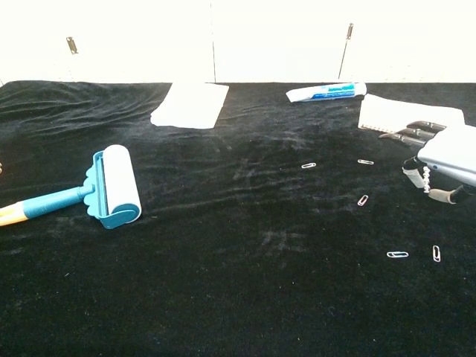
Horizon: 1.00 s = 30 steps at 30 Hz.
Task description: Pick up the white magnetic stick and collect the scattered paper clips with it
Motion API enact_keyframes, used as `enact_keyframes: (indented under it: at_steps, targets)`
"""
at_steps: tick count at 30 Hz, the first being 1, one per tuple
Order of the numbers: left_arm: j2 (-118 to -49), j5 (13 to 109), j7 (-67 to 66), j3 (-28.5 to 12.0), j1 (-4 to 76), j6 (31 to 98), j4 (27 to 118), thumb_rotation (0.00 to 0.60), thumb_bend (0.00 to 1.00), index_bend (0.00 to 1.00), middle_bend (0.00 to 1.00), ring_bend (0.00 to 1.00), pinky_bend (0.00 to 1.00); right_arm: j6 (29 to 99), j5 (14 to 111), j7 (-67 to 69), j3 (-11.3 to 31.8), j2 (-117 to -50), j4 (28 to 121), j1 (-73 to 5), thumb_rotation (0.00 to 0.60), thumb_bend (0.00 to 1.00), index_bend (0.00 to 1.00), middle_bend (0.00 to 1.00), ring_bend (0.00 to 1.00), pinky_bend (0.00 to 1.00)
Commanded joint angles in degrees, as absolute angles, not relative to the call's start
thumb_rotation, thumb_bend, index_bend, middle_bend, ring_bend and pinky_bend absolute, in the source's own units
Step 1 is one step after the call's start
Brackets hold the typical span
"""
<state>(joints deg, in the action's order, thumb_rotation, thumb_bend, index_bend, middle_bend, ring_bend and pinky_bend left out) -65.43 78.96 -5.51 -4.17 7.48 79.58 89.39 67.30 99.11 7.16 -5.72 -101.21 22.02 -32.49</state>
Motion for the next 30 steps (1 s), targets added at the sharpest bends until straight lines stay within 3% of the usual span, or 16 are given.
enact_keyframes:
  at_steps: [1, 16, 23, 30]
  targets:
    - [-65.42, 78.95, -5.51, -4.18, 7.46, 79.67, 89.40, 0.600, 0.49, 0.02, 0.00, 0.01, 0.00, 67.07, 98.95, 7.05, -5.79, -101.32, 21.91, -32.56, 0.600, 0.34, 0.56, 0.03, 0.02, 0.00]
    - [-65.43, 78.98, -5.55, -4.15, 7.42, 80.02, 89.34, 0.600, 0.49, 0.02, 0.00, 0.01, 0.00, 66.28, 98.36, 3.69, -6.18, -101.85, 20.53, -32.90, 0.600, 0.34, 0.59, 0.04, 0.02, 0.00]
    - [-65.46, 79.02, -5.55, -4.13, 7.47, 80.03, 89.31, 0.600, 0.49, 0.01, 0.00, 0.01, 0.00, 66.98, 98.11, 4.34, -6.17, -101.73, 20.57, -32.96, 0.600, 0.40, 0.69, 0.08, 0.05, 0.00]
    - [-65.50, 79.34, -5.62, -3.99, 7.43, 80.27, 89.40, 0.600, 0.49, 0.01, 0.00, 0.01, 0.00, 69.26, 97.82, 6.25, -5.82, -101.05, 21.53, -32.85, 0.600, 0.42, 0.72, 0.11, 0.06, 0.00]
